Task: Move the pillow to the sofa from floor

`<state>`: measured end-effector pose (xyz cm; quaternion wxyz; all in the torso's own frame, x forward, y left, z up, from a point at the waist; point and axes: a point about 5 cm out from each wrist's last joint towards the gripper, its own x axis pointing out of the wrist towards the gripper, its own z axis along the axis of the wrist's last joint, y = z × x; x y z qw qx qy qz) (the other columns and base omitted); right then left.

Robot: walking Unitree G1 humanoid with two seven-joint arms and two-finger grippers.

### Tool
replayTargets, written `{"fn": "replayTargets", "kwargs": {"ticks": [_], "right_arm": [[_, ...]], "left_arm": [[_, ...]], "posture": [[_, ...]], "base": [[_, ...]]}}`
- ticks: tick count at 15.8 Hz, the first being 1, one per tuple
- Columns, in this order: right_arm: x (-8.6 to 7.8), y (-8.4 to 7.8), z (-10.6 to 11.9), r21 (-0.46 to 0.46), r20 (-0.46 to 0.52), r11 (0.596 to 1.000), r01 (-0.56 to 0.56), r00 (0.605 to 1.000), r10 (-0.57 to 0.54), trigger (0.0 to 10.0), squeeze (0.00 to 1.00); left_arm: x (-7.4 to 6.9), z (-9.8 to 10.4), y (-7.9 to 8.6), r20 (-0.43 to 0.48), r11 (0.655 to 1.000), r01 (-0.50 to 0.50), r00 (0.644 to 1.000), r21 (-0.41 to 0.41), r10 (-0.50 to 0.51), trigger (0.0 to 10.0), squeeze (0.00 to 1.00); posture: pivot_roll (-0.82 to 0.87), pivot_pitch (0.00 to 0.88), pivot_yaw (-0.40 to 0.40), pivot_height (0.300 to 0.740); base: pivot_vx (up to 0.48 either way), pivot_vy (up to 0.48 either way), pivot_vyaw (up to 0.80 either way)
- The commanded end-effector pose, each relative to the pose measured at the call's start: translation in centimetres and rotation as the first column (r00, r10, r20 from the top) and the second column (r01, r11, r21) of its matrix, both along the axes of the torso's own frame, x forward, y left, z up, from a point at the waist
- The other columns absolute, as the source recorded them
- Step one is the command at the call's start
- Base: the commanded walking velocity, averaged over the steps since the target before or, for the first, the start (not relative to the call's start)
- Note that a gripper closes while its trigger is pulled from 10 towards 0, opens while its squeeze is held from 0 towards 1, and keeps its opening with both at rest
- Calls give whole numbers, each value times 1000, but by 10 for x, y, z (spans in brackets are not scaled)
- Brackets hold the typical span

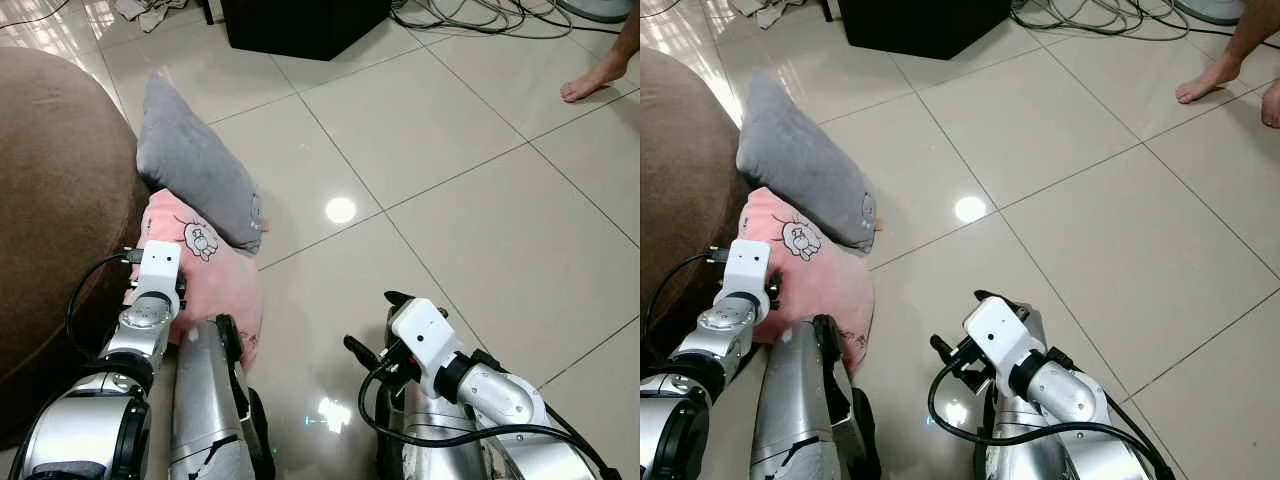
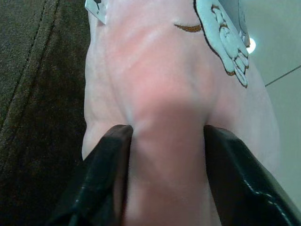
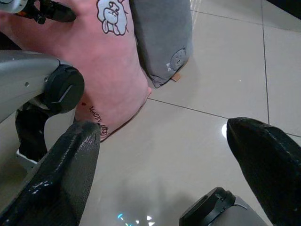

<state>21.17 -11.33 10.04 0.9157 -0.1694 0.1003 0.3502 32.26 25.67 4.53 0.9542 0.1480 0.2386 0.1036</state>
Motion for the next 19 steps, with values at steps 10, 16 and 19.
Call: {"fn": "replayTargets", "kwargs": {"ticks": [10, 16, 19], "right_arm": [[-3, 3, -4, 38, -11, 999, 24, 1000, -23, 10000, 0], [1, 1, -3, 50, 1, 998, 38, 999, -38, 10000, 0], [-1, -3, -5, 71, -3, 994, 83, 997, -83, 10000, 0]], "left_arm": [[-5, -7, -1, -23, 1000, -25, 999, -18, 25, 0, 0], [-1, -4, -5, -5, 999, -13, 1000, -39, 12, 0, 0], [12, 5, -28, 95, 964, 49, 995, -260, -25, 0, 0]], "posture": [[-141, 270, 17, 486], [-134, 245, 21, 486], [-118, 208, 29, 486]], "base": [[0, 0, 0], [0, 0, 0], [0, 0, 0]]}}
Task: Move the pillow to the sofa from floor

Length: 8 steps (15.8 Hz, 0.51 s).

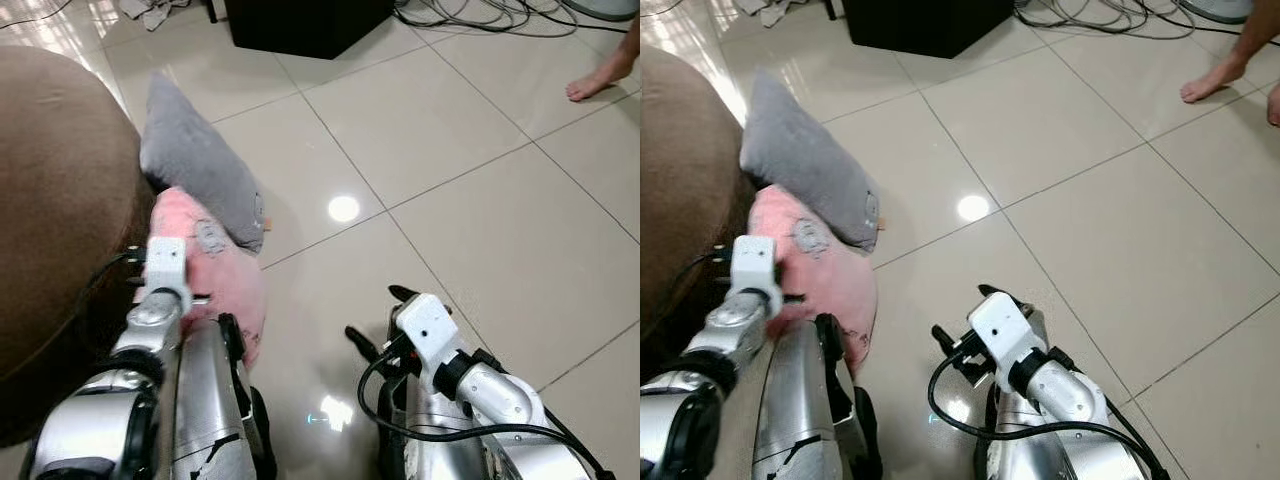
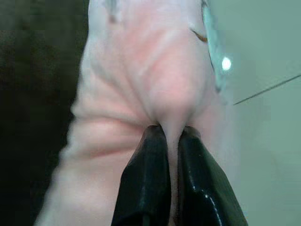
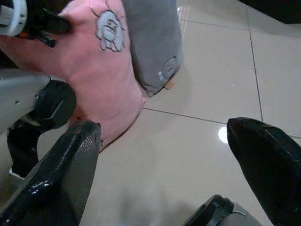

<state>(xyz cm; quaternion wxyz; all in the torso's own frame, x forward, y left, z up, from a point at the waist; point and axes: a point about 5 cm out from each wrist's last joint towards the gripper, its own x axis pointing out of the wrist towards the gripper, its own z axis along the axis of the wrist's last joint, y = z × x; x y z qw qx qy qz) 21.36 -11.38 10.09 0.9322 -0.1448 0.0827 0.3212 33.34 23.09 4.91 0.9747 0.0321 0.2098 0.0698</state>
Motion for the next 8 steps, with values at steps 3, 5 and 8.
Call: {"fn": "replayTargets", "kwargs": {"ticks": [3, 5, 8], "right_arm": [[-3, -7, -5, 71, -33, 993, 98, 995, -96, 10000, 0], [-4, -13, -3, 66, -4, 984, 163, 987, -163, 10000, 0], [2, -24, 11, 95, 50, 946, 310, 947, -316, 10000, 0]], "left_arm": [[18, 20, -37, 159, 965, 164, 978, -205, -132, 0, 0], [28, 42, -48, 278, 931, 259, 942, -255, -186, 0, 0], [35, 80, -44, 448, 909, 333, 872, -252, -195, 0, 0]], "posture": [[-100, 179, 44, 486], [-100, 162, 61, 486], [-106, 118, 72, 486]], "base": [[0, 0, 0], [0, 0, 0], [0, 0, 0]]}}
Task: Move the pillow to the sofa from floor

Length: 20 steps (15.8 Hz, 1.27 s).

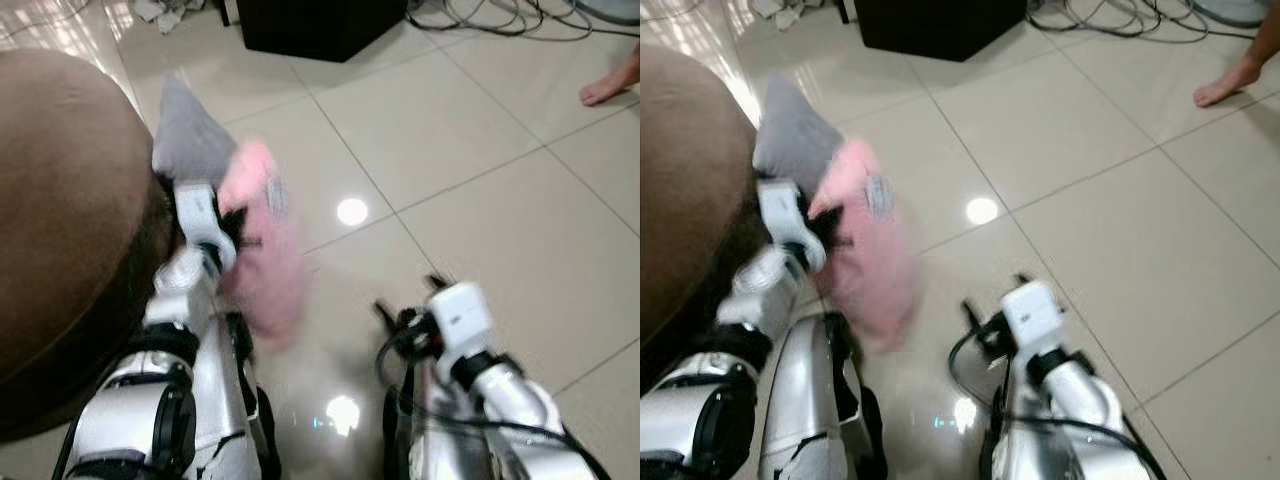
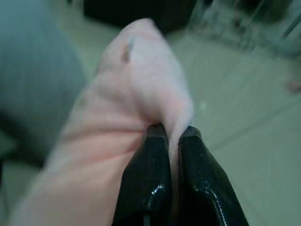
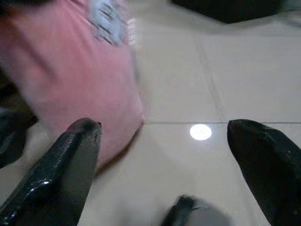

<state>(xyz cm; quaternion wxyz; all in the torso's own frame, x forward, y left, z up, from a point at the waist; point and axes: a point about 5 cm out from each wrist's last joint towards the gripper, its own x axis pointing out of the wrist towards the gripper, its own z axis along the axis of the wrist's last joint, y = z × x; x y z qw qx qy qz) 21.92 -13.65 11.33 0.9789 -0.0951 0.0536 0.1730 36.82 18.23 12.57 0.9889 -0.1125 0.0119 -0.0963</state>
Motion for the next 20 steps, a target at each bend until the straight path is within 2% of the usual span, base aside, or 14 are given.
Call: {"fn": "replayTargets", "kwargs": {"ticks": [1, 2, 3, 5, 6, 7, 9, 10, 12, 14, 15, 16, 19, 20], "right_arm": [[-1, -5, 10, 12, 23, 998, 56, 998, -56, 10000, 0], [4, -9, 25, 87, 68, 990, 114, 990, -120, 10000, 0], [6, -10, 30, 123, 79, 983, 136, 986, -147, 10000, 0], [11, -9, 37, 136, 110, 978, 160, 978, -175, 10000, 0], [13, -8, 38, 134, 113, 977, 166, 977, -182, 10000, 0], [16, -8, 39, 125, 116, 976, 180, 974, -195, 10000, 0], [20, -10, 44, 128, 126, 968, 215, 965, -231, 10000, 0], [23, -14, 47, 131, 133, 962, 241, 957, -258, 10000, 0], [26, -17, 46, 110, 133, 963, 245, 957, -259, 10000, 0], [28, -17, 47, 113, 129, 964, 240, 959, -254, 10000, 0], [32, -14, 47, 118, 125, 965, 235, 960, -249, 10000, 0], [36, -11, 47, 129, 121, 965, 229, 962, -245, 10000, 0], [42, -7, 51, 128, 133, 969, 213, 964, -230, 10000, 0], [43, -8, 52, 71, 150, 977, 199, 967, -207, 10000, 0]], "left_arm": [[-2, 23, 3, 100, 1000, 13, 995, -26, -11, 0, 0], [-9, 43, -8, 189, 998, 70, 980, 1, -69, 0, 0], [-14, 53, -15, 231, 995, 93, 968, 45, -101, 0, 0], [-25, 69, -21, 300, 998, 49, 952, 36, -58, 0, 0], [-29, 72, -24, 304, 999, 26, 952, 20, -31, 3490, 0], [-39, 75, -28, 300, 1000, -12, 954, 0, 12, 10000, 0], [-51, 71, -38, 236, 1000, 15, 972, -17, -11, 10000, 0], [-54, 73, -43, 263, 999, 45, 964, 29, -51, 10000, 0], [-51, 73, -42, 261, 997, 26, 964, 73, -45, 10000, 0], [-59, 71, -43, 243, 997, 42, 968, 57, -55, 10000, 0], [-71, 63, -44, 223, 995, 81, 971, 52, -90, 10000, 0], [-75, 59, -43, 211, 995, 81, 973, 62, -92, 10000, 0], [-77, 59, -44, 217, 993, 59, 973, 107, -82, 10000, 0], [-72, 58, -44, 215, 989, 20, 975, 148, -52, 10000, 0]], "posture": [[-106, 104, 75, 486], [-102, 99, 64, 491], [-100, 97, 59, 501], [-107, 89, 59, 521], [-104, 86, 63, 526], [-103, 76, 80, 536], [-107, 62, 97, 551], [-111, 58, 96, 561], [-101, 56, 70, 586], [-86, 56, 55, 601], [-72, 52, 31, 616], [-63, 60, 23, 626], [-66, 69, 19, 651], [-77, 77, 25, 661]], "base": [[0, 0, 0], [0, 0, 0], [0, 0, 0], [0, 0, 0], [0, 0, 0], [0, 0, 0], [0, 0, 0], [0, 0, 0], [0, 0, 0], [0, 0, 0], [0, 0, 0], [0, 0, 0], [0, 0, 0], [0, 0, 0]]}}
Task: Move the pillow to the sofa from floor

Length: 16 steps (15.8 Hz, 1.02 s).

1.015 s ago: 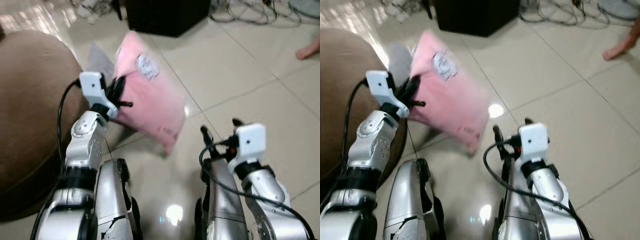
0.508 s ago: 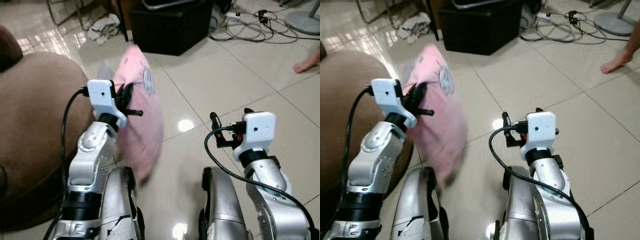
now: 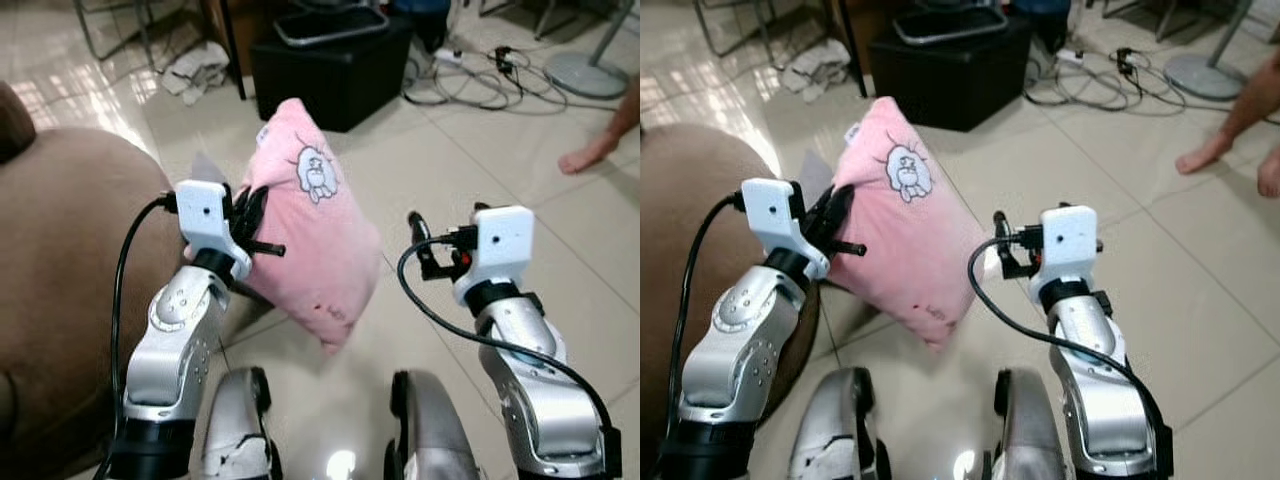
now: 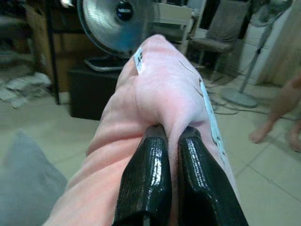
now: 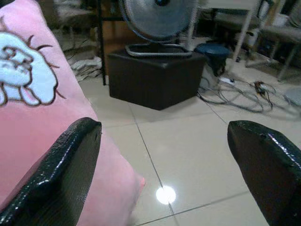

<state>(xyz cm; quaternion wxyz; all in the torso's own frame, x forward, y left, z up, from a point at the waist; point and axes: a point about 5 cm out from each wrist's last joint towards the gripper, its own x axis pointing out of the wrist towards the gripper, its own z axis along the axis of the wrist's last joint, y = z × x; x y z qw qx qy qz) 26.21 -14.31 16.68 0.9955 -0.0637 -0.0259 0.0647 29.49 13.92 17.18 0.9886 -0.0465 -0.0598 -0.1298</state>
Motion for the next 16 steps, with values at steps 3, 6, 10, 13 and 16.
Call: {"fn": "replayTargets", "kwargs": {"ticks": [3, 6, 10, 13, 16], "right_arm": [[2, -8, -1, -42, -11, 999, 18, 1000, -18, 10000, 0], [-5, -9, -9, -23, -43, 999, 34, 998, -35, 10000, 0], [-10, -10, -15, -26, -67, 999, 36, 997, -38, 10000, 0], [-10, -11, -17, -25, -71, 999, 38, 997, -40, 10000, 0], [-9, -12, -17, -19, -73, 999, 38, 997, -39, 10000, 0]], "left_arm": [[7, 5, -2, 40, 994, -46, 998, 98, 42, 10000, 0], [-1, 0, -6, 24, 996, -20, 1000, 86, 18, 10000, 0], [-4, -2, -12, 44, 992, 15, 999, 126, -21, 10000, 0], [-4, -2, -10, 48, 992, -1, 999, 125, -5, 10000, 0], [-3, 2, -10, 60, 994, 1, 998, 107, -8, 10000, 0]], "posture": [[-77, 78, 28, 686], [-82, 84, 40, 716], [-87, 81, 40, 740], [-91, 66, 40, 740], [-89, 49, 37, 740]], "base": [[0, 0, 0], [0, 0, 0], [0, 0, 0], [0, 0, 0], [0, 0, 0]]}}
